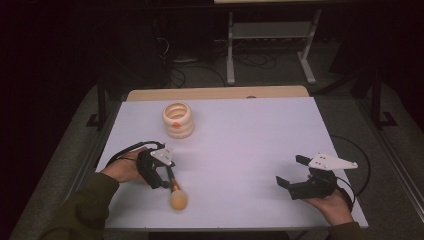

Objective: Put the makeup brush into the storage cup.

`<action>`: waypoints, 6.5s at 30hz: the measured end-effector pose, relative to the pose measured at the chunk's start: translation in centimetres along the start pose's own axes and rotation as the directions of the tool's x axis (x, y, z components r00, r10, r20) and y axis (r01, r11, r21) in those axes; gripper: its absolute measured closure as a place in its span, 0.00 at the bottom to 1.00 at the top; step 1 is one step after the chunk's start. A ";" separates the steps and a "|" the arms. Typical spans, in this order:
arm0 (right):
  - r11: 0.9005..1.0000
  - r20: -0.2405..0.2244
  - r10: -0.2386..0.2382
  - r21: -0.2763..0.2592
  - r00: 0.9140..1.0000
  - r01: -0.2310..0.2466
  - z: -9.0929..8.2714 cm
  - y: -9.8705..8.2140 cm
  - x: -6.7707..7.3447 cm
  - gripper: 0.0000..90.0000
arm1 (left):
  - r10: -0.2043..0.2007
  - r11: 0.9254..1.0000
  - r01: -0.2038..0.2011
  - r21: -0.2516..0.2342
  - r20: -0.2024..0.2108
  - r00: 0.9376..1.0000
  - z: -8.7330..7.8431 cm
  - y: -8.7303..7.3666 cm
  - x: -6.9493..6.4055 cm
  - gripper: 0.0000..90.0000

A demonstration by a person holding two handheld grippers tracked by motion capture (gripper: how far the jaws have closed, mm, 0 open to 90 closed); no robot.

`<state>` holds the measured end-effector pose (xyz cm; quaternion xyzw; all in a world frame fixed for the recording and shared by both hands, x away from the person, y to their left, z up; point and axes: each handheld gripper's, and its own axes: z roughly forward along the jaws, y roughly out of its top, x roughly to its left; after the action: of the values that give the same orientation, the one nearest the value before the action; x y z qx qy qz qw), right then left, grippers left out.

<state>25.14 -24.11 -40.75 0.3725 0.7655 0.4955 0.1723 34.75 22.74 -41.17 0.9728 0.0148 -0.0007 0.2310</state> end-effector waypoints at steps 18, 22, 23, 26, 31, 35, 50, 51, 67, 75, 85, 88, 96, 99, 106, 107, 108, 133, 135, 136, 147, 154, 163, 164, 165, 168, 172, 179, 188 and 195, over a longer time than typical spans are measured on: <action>1.000 0.002 -0.002 0.001 1.000 0.002 -0.1 0.0 0.0 0.00 | 0.013 1.000 -0.012 -0.012 0.059 0.998 0.3 -0.1 0.0 0.30; 1.000 0.001 -0.001 0.001 1.000 0.001 -0.1 0.0 0.0 0.00 | 0.014 1.000 -0.014 -0.008 0.065 0.998 0.3 -0.1 0.0 0.31; 1.000 0.002 -0.003 0.002 1.000 0.003 -0.1 0.0 0.0 0.00 | 0.015 1.000 -0.014 -0.008 0.075 0.997 0.3 -0.1 0.0 0.32; 1.000 0.002 -0.002 0.002 1.000 0.002 -0.1 0.0 0.0 0.00 | 0.015 1.000 -0.014 -0.007 0.087 0.996 0.3 -0.1 0.0 0.35; 1.000 0.002 -0.003 0.001 1.000 0.003 -0.1 0.0 -0.1 0.00 | 0.009 1.000 -0.008 -0.009 0.110 0.994 0.3 -0.1 -0.1 0.43; 1.000 0.001 -0.001 0.001 1.000 0.001 -0.1 0.0 -0.1 0.00 | 0.012 1.000 -0.011 -0.003 0.113 0.993 0.2 0.0 -0.2 0.45; 1.000 0.003 0.006 -0.004 1.000 -0.006 -0.2 0.0 -0.2 0.00 | 0.030 0.996 -0.039 0.079 0.110 0.993 0.8 0.1 -0.7 0.58; 1.000 0.003 0.006 -0.004 1.000 -0.006 -0.2 0.0 -0.2 0.00 | 0.032 0.996 -0.041 0.084 0.106 0.994 0.8 0.1 -0.7 0.59; 1.000 0.000 0.006 -0.002 1.000 -0.006 -0.1 0.0 -0.2 0.00 | 0.047 0.992 -0.058 0.115 0.092 0.995 1.2 0.9 -1.5 0.60; 1.000 0.002 0.006 -0.004 1.000 -0.006 -0.2 0.0 -0.2 0.00 | 0.058 0.986 -0.070 0.154 0.078 0.995 1.3 1.4 -1.6 0.66; 1.000 0.003 0.006 -0.003 1.000 -0.006 -0.3 -0.1 -0.3 0.00 | 0.040 0.986 -0.051 0.156 0.070 0.997 1.3 1.5 -1.4 0.74; 1.000 0.004 0.006 -0.003 1.000 -0.006 -0.2 -0.1 -0.3 0.00 | 0.030 0.987 -0.040 0.157 0.065 0.997 1.3 1.5 -1.4 0.74; 1.000 0.005 0.009 0.001 1.000 -0.009 -0.3 -0.1 -0.3 0.00 | -0.001 0.987 -0.008 0.158 0.061 0.998 1.3 1.5 -1.3 0.75; 1.000 0.006 0.007 -0.001 1.000 -0.007 -0.3 -0.1 -0.3 0.00 | -0.015 0.987 0.006 0.162 0.055 0.998 1.3 1.6 -1.3 0.75; 1.000 0.007 0.010 0.000 1.000 -0.010 -0.3 -0.1 -0.3 0.00 | -0.065 0.985 0.055 0.160 0.058 0.996 1.2 1.5 -1.2 0.75; 1.000 0.007 0.010 0.000 1.000 -0.010 -0.3 -0.1 -0.3 0.00 | -0.068 0.985 0.058 0.165 0.058 0.996 1.2 1.5 -1.1 0.75; 1.000 0.007 0.009 -0.002 1.000 -0.009 -0.3 -0.1 -0.3 0.00 | -0.074 0.984 0.065 0.165 0.054 0.996 1.2 1.5 -1.2 0.75; 1.000 0.008 0.006 -0.005 1.000 -0.006 -0.5 -0.1 -0.4 0.00 | -0.269 0.960 0.273 0.069 -0.062 0.961 0.6 0.8 -1.5 0.76; 1.000 0.010 0.007 -0.007 1.000 -0.007 -0.5 -0.1 -0.4 0.00 | -0.290 0.954 0.294 0.059 -0.065 0.955 0.5 0.8 -1.6 0.76; 1.000 0.010 0.007 -0.008 1.000 -0.007 -0.5 -0.1 -0.4 0.00 | -0.297 0.952 0.301 0.056 -0.069 0.952 0.4 0.8 -1.6 0.76; 1.000 0.010 0.010 -0.007 1.000 -0.010 -0.6 -0.1 -0.5 0.00 | -0.364 0.931 0.365 -0.010 -0.096 0.926 -0.4 1.0 -1.7 0.76; 1.000 0.009 0.009 -0.009 1.000 -0.009 -0.6 -0.1 -0.5 0.00 | -0.406 0.913 0.397 -0.093 -0.118 0.906 -1.4 1.1 -2.1 0.76; 1.000 0.008 0.010 -0.011 1.000 -0.010 -0.7 -0.1 -0.5 0.00 | -0.425 0.895 0.396 -0.205 -0.124 0.897 -2.7 1.0 -2.6 0.76; 1.000 0.008 0.009 -0.011 1.000 -0.009 -0.7 -0.1 -0.5 0.00 | -0.438 0.886 0.406 -0.222 -0.118 0.891 -2.9 0.8 -2.7 0.76; 1.000 0.008 0.009 -0.011 1.000 -0.009 -0.7 -0.1 -0.5 0.00 | -0.438 0.884 0.401 -0.240 -0.123 0.891 -3.0 0.6 -2.7 0.76; 1.000 0.007 0.007 -0.014 1.000 -0.007 -0.7 -0.2 -0.5 0.00 | -0.462 0.862 0.412 -0.295 -0.124 0.878 -3.1 0.1 -2.9 0.76; 1.000 0.002 -0.001 -0.013 1.000 0.001 -0.6 -0.3 -0.4 0.00 | -0.463 0.857 0.404 -0.320 -0.134 0.876 -3.7 -0.2 -3.1 0.76; 1.000 -0.001 -0.008 -0.016 1.000 0.008 -0.7 -0.4 -0.2 0.00 | -0.485 0.829 0.404 -0.386 -0.138 0.864 -4.5 -0.7 -3.6 0.76; 1.000 0.001 -0.012 -0.027 1.000 0.012 -0.6 -0.4 -0.1 0.00 | -0.514 0.789 0.400 -0.466 -0.144 0.845 -5.4 -1.1 -3.6 0.76; 0.999 0.000 -0.019 -0.032 1.000 0.019 -0.6 -0.3 -0.1 0.00 | -0.517 0.774 0.378 -0.509 -0.163 0.840 -5.9 -1.2 -3.2 0.76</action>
<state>24.74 -24.66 -40.80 0.3624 0.7609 0.5062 0.1827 31.51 26.35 -36.38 0.8469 0.2822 0.0916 0.4412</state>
